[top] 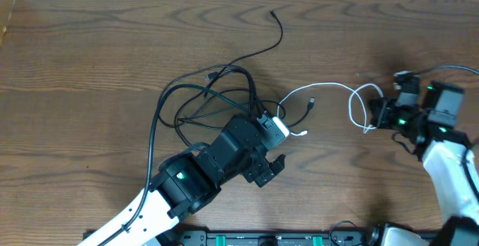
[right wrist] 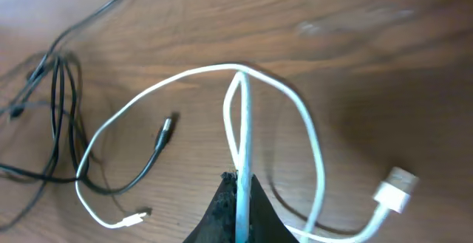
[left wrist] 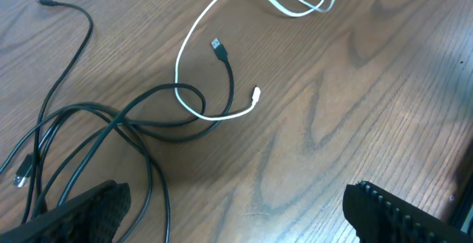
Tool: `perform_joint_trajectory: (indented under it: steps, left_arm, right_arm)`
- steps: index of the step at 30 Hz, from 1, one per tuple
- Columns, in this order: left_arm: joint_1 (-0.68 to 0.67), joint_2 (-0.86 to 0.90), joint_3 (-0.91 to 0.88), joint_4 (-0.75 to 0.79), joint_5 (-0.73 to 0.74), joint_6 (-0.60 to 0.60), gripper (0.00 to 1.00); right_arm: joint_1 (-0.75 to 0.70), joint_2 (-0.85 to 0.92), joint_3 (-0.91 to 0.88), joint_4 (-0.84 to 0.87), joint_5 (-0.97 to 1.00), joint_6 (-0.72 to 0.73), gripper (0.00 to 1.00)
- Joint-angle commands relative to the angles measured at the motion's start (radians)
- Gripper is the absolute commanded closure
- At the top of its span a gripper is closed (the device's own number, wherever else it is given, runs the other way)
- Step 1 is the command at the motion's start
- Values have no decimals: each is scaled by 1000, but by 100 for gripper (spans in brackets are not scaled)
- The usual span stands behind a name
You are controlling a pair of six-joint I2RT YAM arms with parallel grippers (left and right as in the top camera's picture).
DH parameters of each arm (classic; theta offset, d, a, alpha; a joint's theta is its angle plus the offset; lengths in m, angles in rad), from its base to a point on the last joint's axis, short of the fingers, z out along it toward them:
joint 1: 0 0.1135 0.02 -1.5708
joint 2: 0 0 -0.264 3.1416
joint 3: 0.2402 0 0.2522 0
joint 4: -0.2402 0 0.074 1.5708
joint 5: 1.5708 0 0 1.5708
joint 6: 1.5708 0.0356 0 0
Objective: Untangle cables
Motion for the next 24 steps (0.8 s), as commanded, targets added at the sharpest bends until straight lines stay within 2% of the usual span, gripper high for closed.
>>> perform_joint_trajectory:
  steps: [1, 4, 7, 8, 10, 17, 24]
  left_arm:
    - [-2, -2, 22, -3, 12, 2, 4]
    - [-2, -2, 22, -3, 12, 2, 4]
    - [-2, -2, 22, -3, 12, 2, 4]
    - [-2, -2, 22, -3, 12, 2, 4]
    - [-2, -2, 22, -3, 12, 2, 4]
    - [-2, -2, 22, -3, 12, 2, 4]
    - [-2, -2, 22, -3, 12, 2, 4]
  right_arm:
    - [70, 76, 2, 23, -13, -62, 98]
    - [122, 146, 2, 47, -8, -70, 89]
    - [169, 215, 2, 71, -3, -69, 64]
    - [195, 253, 2, 86, 15, -69, 52]
    - [217, 281, 2, 101, 30, -68, 43]
    - [278, 323, 2, 159, 35, -39, 34]
    - [344, 323, 2, 174, 91, -37, 34]
